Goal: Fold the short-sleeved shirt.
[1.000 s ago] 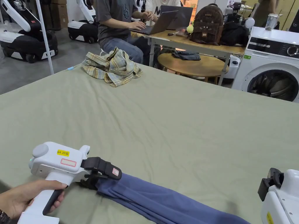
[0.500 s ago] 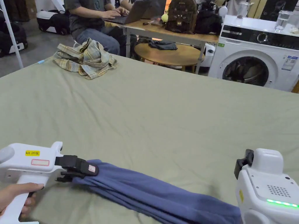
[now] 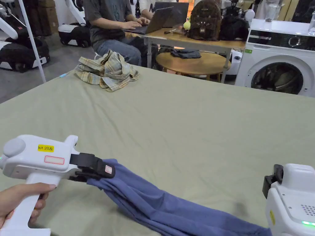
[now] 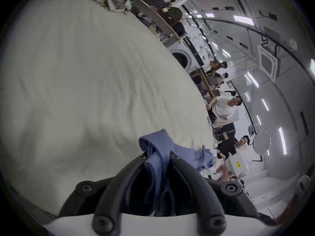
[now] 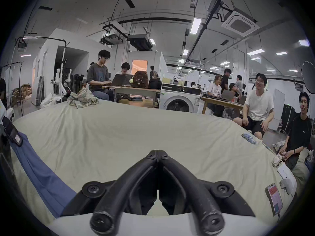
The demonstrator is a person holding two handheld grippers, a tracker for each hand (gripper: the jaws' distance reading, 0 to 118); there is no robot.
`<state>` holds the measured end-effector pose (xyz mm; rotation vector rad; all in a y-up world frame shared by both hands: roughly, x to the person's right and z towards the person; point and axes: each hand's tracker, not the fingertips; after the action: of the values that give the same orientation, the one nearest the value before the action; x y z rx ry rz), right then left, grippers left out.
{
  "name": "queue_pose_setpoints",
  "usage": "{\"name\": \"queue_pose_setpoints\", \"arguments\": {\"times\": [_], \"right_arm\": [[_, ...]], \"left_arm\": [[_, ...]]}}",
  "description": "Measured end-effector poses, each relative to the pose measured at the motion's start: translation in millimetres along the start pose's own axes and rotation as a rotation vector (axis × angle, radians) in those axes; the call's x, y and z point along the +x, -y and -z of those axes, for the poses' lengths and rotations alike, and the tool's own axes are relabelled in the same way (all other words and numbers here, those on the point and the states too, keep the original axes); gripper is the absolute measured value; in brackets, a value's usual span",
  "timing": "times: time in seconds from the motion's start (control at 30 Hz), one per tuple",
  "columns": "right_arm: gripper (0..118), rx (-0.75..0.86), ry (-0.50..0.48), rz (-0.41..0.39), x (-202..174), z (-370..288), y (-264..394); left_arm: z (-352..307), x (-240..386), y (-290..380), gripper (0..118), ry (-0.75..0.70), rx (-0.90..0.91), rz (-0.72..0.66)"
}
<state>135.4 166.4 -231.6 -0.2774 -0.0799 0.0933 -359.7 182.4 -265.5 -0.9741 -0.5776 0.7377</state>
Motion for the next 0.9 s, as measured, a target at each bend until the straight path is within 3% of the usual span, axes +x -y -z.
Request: {"name": "queue_pose_setpoints", "arguments": {"times": [0.17, 0.3, 0.53, 0.7, 0.8, 0.87, 0.9], "right_arm": [[0, -0.006, -0.001, 0.007, 4, -1, 2], [0, -0.016, 0.003, 0.014, 9, -3, 4], [0, -0.029, 0.024, 0.005, 21, -9, 8], [0, -0.044, 0.039, 0.010, 29, -11, 12], [0, -0.053, 0.043, 0.011, 32, -12, 14], [0, -0.055, 0.043, 0.009, 33, -12, 15], [0, -0.056, 0.044, 0.007, 33, -12, 15]], "left_arm": [[28, 50, 4, 9, 0.118, -0.073, 0.050], [70, 85, 10, 9, 0.111, -0.129, 0.068], [179, 111, 30, 9, -0.110, -0.321, 0.176], [233, 106, 50, 9, -0.232, -0.351, 0.165], [238, 105, 57, 23, -0.213, -0.339, 0.132], [231, 112, 58, 48, -0.139, -0.342, 0.146], [228, 114, 57, 54, -0.124, -0.347, 0.152]]}}
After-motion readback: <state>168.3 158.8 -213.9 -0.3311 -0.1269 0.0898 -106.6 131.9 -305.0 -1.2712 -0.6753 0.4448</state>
